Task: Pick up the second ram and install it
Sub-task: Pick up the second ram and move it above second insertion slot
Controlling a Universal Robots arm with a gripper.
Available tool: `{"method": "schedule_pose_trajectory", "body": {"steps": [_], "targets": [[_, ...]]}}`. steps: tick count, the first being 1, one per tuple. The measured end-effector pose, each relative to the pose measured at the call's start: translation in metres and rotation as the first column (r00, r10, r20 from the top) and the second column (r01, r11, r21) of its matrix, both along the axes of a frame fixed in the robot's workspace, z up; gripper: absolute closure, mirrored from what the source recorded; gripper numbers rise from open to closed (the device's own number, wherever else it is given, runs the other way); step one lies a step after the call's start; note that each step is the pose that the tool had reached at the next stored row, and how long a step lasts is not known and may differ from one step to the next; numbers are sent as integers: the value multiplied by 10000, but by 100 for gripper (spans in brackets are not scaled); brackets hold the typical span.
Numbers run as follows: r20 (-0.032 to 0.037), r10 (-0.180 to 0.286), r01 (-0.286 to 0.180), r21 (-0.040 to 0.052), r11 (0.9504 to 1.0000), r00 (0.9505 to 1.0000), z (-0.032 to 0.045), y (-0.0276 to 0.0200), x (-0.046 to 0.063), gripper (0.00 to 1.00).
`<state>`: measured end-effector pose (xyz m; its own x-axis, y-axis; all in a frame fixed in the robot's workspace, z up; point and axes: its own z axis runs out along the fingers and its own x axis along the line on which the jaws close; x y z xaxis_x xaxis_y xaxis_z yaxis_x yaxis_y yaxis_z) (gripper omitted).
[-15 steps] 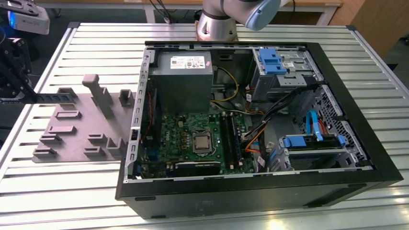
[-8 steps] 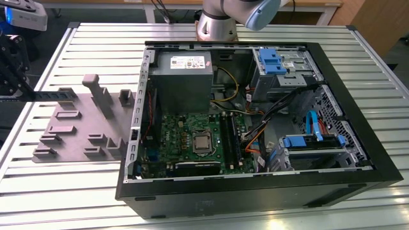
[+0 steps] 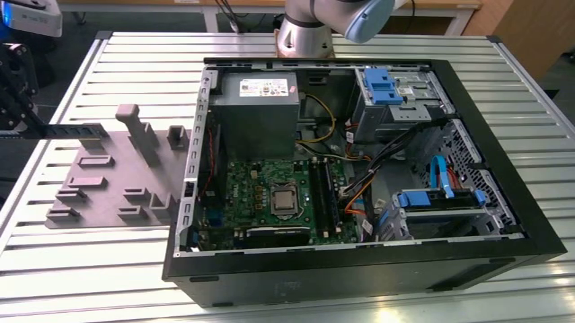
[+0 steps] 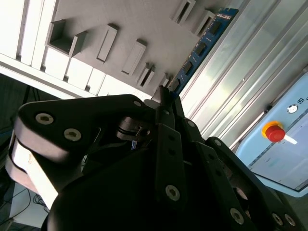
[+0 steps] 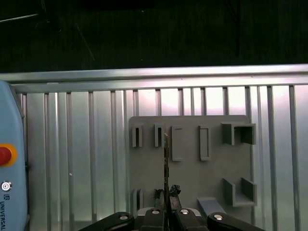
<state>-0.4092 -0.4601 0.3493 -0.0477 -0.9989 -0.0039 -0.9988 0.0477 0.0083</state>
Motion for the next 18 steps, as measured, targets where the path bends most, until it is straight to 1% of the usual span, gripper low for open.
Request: {"method": "schedule_pose_trajectory", "body": {"steps": [6,10,18], "targets": [[1,0,0,0,10000,10000,55,0,0,86],[0,0,0,0,10000,10000,78,0,0,86],[1,0,0,6,10000,10000,80,0,6,86]]}}
